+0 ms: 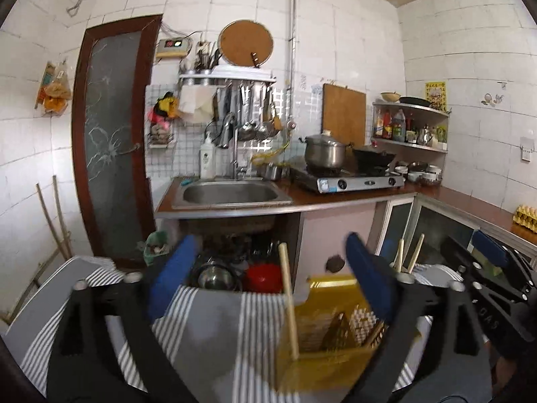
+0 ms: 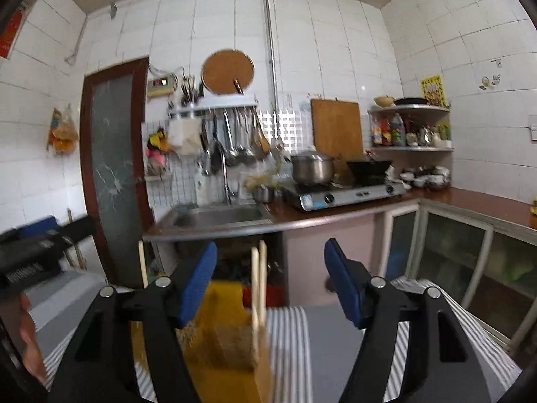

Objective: Organize utensils
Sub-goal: 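Drop the chopsticks into the yellow holder by opening both tools, then return the right tool to grasp a chopstick while the left tool grasps another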

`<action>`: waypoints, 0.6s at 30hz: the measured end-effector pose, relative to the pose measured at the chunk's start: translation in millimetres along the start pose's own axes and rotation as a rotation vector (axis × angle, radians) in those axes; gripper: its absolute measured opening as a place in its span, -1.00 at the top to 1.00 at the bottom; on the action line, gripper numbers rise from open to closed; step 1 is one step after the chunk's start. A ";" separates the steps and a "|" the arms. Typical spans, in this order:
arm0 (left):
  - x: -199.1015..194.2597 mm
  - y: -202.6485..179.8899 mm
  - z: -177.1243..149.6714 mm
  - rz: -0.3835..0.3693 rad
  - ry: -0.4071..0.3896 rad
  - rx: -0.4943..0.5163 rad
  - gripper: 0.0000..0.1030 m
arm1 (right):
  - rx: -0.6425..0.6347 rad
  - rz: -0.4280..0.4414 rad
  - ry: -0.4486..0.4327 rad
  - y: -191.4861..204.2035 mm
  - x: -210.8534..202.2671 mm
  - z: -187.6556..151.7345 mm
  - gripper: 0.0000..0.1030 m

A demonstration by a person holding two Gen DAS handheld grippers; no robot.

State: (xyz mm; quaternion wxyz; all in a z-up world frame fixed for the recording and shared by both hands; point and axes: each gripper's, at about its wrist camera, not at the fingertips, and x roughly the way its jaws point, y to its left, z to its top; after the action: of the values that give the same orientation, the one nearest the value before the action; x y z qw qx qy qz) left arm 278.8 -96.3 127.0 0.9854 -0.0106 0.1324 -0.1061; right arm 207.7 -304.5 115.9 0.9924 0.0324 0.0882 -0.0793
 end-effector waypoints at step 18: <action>-53.9 59.7 -92.6 0.039 0.309 -0.020 -0.90 | -0.021 -0.053 0.383 -3.5 -70.0 -98.7 -0.32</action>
State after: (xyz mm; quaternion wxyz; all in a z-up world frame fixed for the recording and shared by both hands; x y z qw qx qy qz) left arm 216.0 -25.8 48.8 0.9550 -0.0015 0.2838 -0.0857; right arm 122.4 -289.6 31.3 0.9554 0.0340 0.2769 -0.0969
